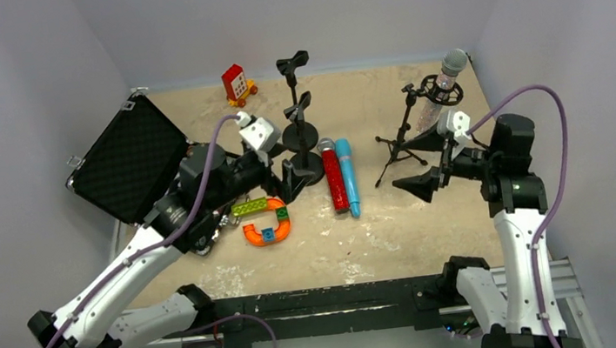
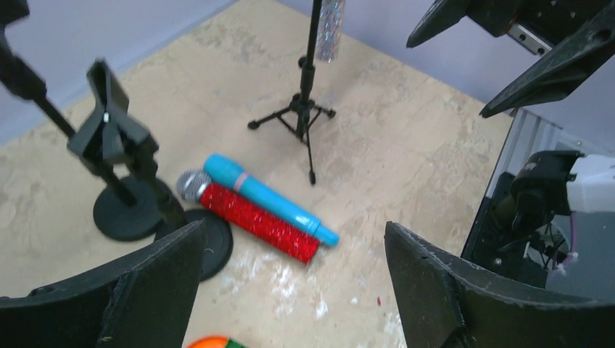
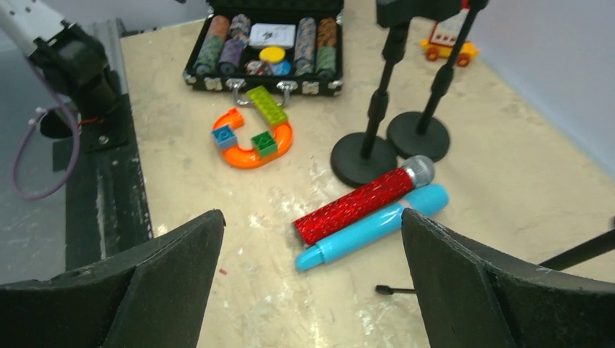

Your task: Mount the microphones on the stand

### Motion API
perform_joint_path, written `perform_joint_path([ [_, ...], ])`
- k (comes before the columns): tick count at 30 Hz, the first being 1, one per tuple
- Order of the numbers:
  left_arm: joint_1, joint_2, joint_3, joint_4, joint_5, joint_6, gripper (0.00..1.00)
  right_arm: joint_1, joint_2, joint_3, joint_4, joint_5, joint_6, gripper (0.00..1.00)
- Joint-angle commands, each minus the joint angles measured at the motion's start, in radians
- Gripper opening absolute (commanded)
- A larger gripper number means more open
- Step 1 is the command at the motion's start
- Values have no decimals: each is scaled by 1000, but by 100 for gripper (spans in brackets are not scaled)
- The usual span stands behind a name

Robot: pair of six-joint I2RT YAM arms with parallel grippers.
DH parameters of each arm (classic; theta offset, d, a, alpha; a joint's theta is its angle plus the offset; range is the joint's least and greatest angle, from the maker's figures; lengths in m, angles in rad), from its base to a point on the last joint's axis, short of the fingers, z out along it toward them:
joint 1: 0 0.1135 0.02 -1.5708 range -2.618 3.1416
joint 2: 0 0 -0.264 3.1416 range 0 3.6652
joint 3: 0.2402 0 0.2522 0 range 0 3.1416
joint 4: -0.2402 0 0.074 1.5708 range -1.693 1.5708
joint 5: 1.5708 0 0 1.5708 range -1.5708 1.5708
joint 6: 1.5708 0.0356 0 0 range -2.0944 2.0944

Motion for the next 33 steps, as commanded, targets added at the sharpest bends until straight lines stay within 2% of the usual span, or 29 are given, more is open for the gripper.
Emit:
perform_joint_path([
  [1, 10, -135, -170, -51, -119, -82, 96, 0, 5, -72, -163, -119, -288, 96],
  [7, 11, -270, -371, -10, -175, -188, 98, -1, 60, -166, -242, -104, -445, 96],
  [14, 11, -255, -527, 106, -206, -362, 97, -1, 23, -201, -165, -9, -364, 96],
  [18, 11, -206, -521, 137, -239, -328, 97, -1, -28, -230, -81, 46, -289, 97],
  [22, 38, -113, -465, 181, -278, -257, 98, -1, -27, -223, -87, 63, -287, 97],
  [26, 172, 26, -414, 305, -115, -319, 96, -1, -20, -212, -102, 75, -293, 97],
  [33, 191, 226, -336, 593, -60, -233, 96, -1, -33, -212, -105, 88, -299, 97],
])
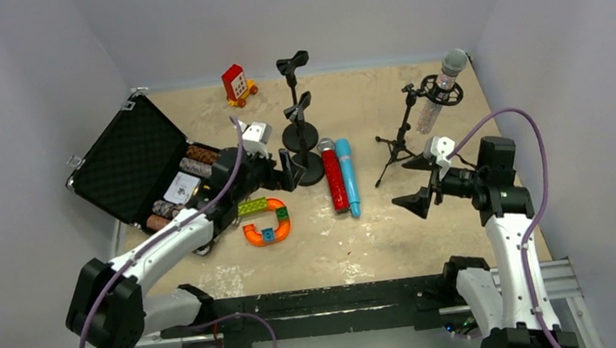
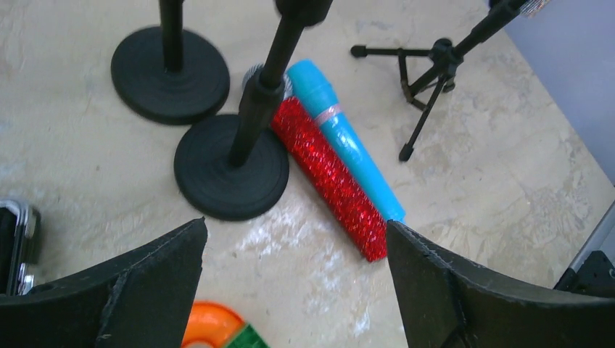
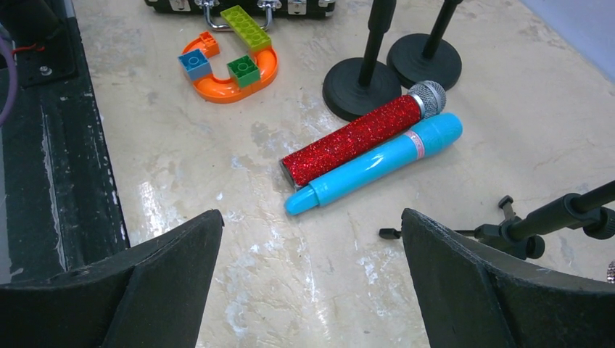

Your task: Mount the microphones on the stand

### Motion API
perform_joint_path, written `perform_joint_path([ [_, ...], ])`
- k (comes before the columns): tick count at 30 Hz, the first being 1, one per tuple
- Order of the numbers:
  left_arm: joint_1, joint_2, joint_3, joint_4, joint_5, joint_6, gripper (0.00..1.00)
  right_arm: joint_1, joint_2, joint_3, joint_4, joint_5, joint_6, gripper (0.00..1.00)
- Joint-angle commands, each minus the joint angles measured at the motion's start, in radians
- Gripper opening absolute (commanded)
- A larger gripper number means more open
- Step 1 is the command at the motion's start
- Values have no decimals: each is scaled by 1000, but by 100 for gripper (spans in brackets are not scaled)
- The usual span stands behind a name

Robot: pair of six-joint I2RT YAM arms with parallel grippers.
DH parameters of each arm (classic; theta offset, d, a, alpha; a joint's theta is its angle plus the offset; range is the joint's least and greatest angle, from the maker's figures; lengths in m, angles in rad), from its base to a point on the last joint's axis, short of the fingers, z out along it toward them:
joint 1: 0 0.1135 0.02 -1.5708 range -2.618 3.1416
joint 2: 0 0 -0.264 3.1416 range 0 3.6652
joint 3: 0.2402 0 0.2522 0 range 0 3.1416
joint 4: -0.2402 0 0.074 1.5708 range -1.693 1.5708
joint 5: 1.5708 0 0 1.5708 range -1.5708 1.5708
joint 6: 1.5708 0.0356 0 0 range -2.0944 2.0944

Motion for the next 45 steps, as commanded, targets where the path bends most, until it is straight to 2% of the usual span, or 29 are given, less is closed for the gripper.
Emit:
perform_joint_path([
  [1, 3, 104, 65, 319, 74, 67, 96, -1, -14, 16, 17, 12, 7, 97],
  [7, 7, 228, 70, 479, 67, 139, 94, -1, -18, 17, 17, 13, 9, 97],
  [13, 15, 334, 62, 644, 18, 200, 84, -1, -15, 17, 15, 14, 9, 97],
  [20, 17, 411, 123, 648, -7, 230, 66, -1, -7, 17, 15, 20, 8, 97],
  [25, 18, 439, 133, 700, -12, 239, 59, -1, 2, 21, 8, 22, 0, 97],
  [30, 17, 460, 142, 720, -19, 248, 42, -1, 10, 27, -2, 22, -5, 97],
  [34, 18, 471, 154, 722, -22, 261, 36, -1, 13, 27, -7, 23, -9, 97],
  [39, 18, 477, 163, 733, -7, 287, 34, -1, 19, 32, -15, 26, -15, 97],
  [43, 18, 470, 167, 728, 4, 312, 4, -1, 21, 33, -18, 26, -17, 97],
  [44, 18, 465, 167, 723, 9, 320, 0, -1, 22, 34, -19, 26, -17, 97],
  [45, 18, 460, 164, 724, 13, 326, 0, -2, 23, 34, -20, 25, -18, 97],
])
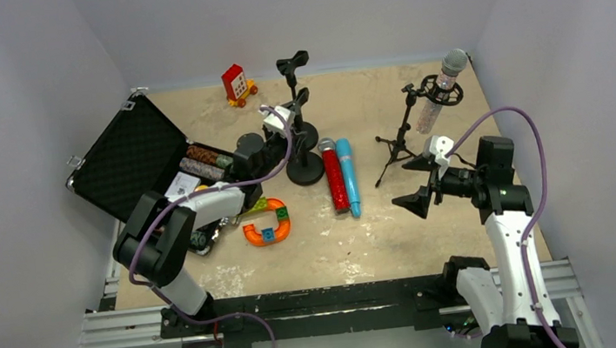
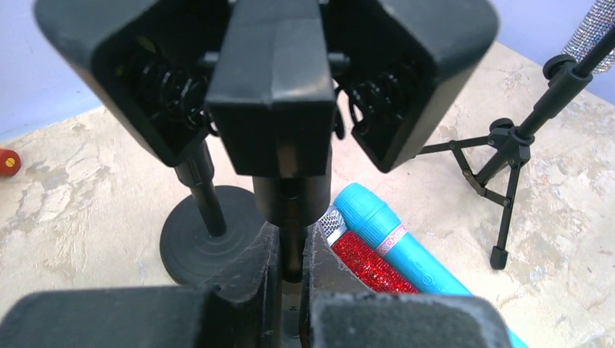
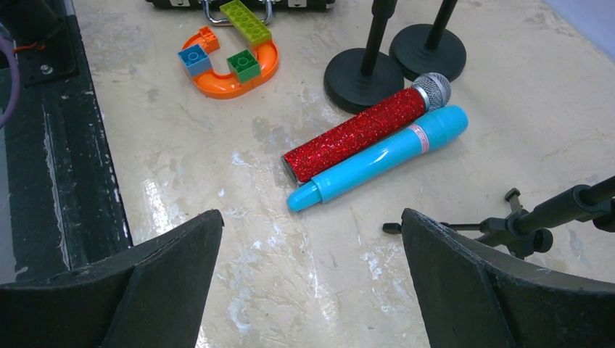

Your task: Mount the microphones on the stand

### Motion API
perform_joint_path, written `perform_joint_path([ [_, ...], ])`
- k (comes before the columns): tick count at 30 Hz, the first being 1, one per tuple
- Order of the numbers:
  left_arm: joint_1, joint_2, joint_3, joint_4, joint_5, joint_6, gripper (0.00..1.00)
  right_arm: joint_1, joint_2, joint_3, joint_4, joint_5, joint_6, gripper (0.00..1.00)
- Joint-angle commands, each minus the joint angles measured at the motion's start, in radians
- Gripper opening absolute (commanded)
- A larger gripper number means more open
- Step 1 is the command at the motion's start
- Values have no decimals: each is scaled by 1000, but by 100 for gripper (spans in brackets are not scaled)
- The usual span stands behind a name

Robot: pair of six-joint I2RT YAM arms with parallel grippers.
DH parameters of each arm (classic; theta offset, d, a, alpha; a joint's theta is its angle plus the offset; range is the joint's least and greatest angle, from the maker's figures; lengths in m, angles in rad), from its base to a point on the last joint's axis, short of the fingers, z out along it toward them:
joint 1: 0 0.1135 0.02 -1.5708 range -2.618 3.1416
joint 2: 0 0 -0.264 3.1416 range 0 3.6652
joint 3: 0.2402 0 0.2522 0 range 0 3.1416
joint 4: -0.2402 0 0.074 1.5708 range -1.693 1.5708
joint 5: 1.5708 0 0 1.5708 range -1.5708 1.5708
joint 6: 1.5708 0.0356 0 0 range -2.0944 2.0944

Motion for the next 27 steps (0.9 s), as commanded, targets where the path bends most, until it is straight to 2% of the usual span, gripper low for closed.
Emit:
perform_joint_path([
  [1, 7, -23, 34, 73, 26, 57, 0, -1, 8, 33, -8, 8, -11, 97],
  [6, 8, -93, 28, 40, 67, 113, 0, 0, 10, 35, -12, 5, -14, 97],
  [14, 5, -255, 47, -159, 156, 211, 0, -2, 13, 35, -13, 5, -16, 97],
  [22, -10, -467, -22, -345, 325, 145, 0, -1, 13, 36, -15, -1, -17, 97],
  [27, -65, -617, -83, -463, 412, 132, 0, -1, 16, 38, -20, -6, -19, 97],
])
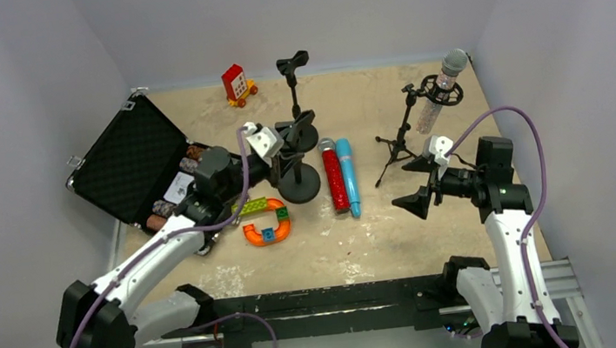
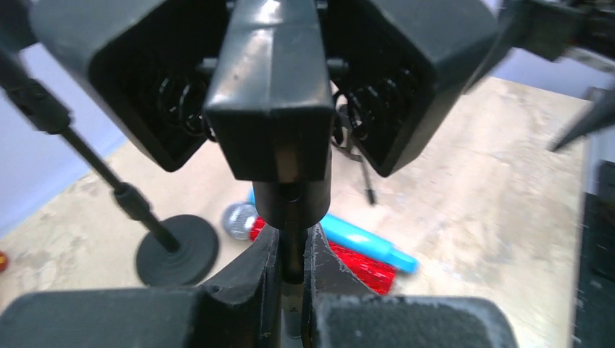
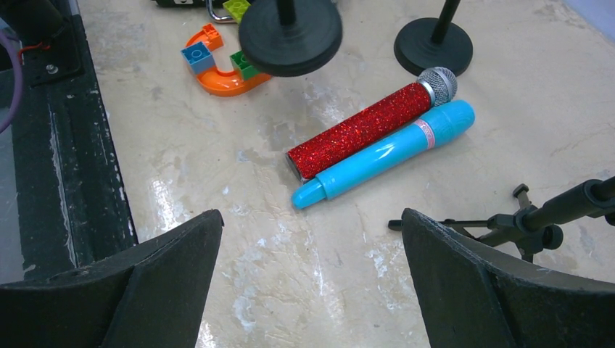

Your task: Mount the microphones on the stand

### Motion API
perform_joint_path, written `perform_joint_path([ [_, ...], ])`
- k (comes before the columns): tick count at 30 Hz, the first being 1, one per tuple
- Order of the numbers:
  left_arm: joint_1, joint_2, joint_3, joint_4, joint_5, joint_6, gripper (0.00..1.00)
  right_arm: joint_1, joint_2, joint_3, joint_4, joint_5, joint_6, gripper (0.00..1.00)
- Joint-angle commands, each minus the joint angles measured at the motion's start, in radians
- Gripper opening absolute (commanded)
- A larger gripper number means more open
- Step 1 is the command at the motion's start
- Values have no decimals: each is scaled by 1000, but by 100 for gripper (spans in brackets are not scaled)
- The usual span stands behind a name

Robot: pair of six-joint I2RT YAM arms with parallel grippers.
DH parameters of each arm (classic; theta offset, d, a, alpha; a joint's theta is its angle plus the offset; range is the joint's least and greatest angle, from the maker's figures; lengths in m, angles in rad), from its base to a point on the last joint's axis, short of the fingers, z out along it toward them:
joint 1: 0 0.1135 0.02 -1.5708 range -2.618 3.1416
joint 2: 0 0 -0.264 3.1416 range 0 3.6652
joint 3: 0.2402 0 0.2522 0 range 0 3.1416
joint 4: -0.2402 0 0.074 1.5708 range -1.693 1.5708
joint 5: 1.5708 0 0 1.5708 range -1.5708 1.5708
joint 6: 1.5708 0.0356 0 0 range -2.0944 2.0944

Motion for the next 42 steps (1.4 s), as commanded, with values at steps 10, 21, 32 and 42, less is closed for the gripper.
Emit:
perform_joint_path([
  [10, -151, -253, -190, -32, 133, -110, 0, 0, 9, 38, -2, -12, -12, 97],
  [21, -186, -179, -255, 92, 113, -119, 0, -1, 20, 36, 0, -6, -10, 97],
  [32, -195, -70, -237, 175, 72, -97, 0, 0, 32, 36, 0, -4, -12, 97],
  [42, -195, -9, -241, 244, 92, -124, 0, -1, 43, 38, -2, -3, -13, 97],
])
